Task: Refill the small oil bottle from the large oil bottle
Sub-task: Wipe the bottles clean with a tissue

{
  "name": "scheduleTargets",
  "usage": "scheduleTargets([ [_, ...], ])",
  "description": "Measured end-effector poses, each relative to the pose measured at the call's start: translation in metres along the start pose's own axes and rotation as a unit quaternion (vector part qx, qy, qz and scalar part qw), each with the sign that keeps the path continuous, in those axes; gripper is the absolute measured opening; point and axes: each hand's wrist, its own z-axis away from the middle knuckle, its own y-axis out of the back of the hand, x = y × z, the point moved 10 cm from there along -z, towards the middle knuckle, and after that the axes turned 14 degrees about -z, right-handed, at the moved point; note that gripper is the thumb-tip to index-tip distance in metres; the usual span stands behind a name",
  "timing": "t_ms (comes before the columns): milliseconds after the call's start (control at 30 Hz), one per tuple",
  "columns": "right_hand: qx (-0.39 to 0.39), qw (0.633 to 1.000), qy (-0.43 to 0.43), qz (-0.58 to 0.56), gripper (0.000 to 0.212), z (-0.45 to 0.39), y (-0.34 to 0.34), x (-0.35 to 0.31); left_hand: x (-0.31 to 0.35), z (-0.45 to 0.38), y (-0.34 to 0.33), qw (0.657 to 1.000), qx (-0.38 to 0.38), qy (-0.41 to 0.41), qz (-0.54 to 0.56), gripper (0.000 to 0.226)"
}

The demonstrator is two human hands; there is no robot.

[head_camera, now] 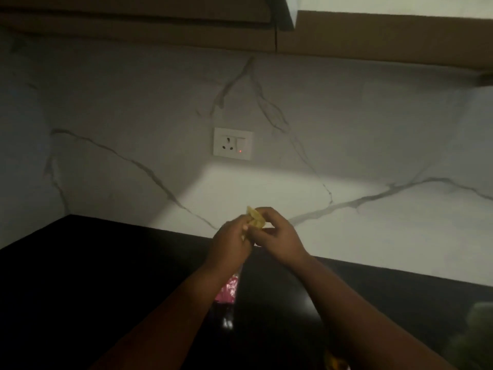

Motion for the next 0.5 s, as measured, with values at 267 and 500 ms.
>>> scheduleTargets([
  [267,0.141,0.985,-0.090,0.036,0.028,0.060,0.139,-0.024,0.093,0.024,-0.075,0.972,-0.169,-0.099,0.127,0.064],
  [500,0.182,0.944,-0.109,0.251,0.022,0.152,0.204,-0.013,0.106,0.068,-0.141,0.950,-0.266,-0.058,0.153,0.035],
])
